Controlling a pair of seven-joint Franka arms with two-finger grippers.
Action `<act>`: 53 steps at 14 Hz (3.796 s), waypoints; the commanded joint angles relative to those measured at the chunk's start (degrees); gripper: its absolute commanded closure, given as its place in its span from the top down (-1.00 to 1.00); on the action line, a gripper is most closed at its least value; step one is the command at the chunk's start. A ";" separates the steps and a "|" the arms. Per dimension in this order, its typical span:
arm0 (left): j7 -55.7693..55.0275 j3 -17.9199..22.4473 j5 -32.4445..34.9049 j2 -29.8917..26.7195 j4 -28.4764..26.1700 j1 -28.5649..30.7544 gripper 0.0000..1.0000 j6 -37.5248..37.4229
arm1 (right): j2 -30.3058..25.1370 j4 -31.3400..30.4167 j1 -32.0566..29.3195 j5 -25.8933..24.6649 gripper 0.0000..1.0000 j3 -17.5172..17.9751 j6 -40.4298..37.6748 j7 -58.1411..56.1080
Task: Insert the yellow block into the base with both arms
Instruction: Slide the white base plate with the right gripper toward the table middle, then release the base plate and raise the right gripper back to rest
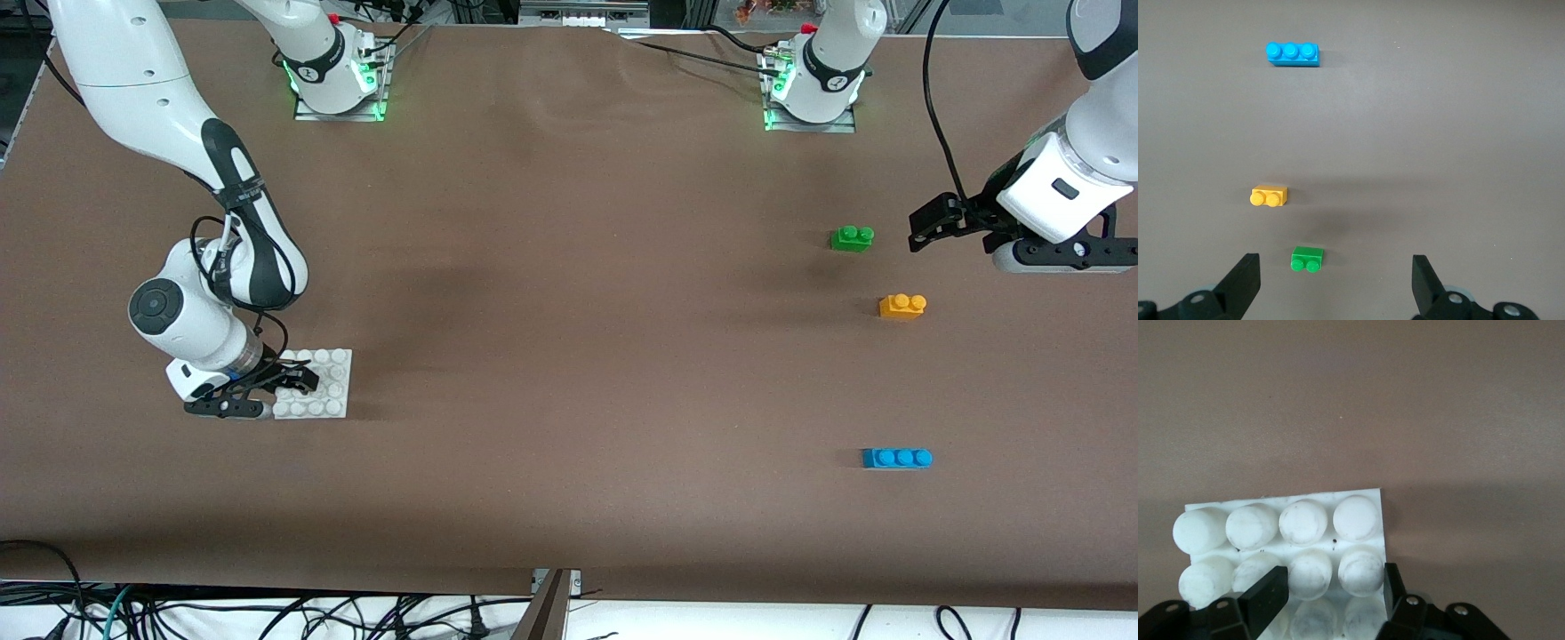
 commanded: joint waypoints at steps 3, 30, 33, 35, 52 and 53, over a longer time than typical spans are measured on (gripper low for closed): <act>-0.29 0.17 -1.51 0.50 1.50 -0.13 1.00 -1.03 | 1.28 1.03 0.69 1.75 0.29 1.14 0.36 -0.17; -0.29 0.17 -1.51 0.50 1.50 -0.13 1.00 -1.03 | 19.47 22.56 42.43 1.49 0.29 -9.32 3.79 44.72; -0.29 0.17 -1.51 0.50 1.50 -0.13 1.00 -1.03 | 21.06 24.32 45.07 1.49 0.29 -9.32 3.96 47.81; -0.29 0.17 -1.51 0.50 1.50 -0.13 1.00 -1.03 | 21.06 25.02 46.30 1.49 0.29 -9.32 3.61 49.83; -0.29 0.17 -1.51 0.50 1.50 -0.13 1.00 -1.11 | 20.02 45.31 44.83 2.01 0.96 -9.32 -20.26 55.58; -0.29 0.17 -1.51 0.50 1.50 -0.13 1.00 -1.11 | 17.05 45.07 42.72 3.85 0.97 -8.88 -22.73 51.12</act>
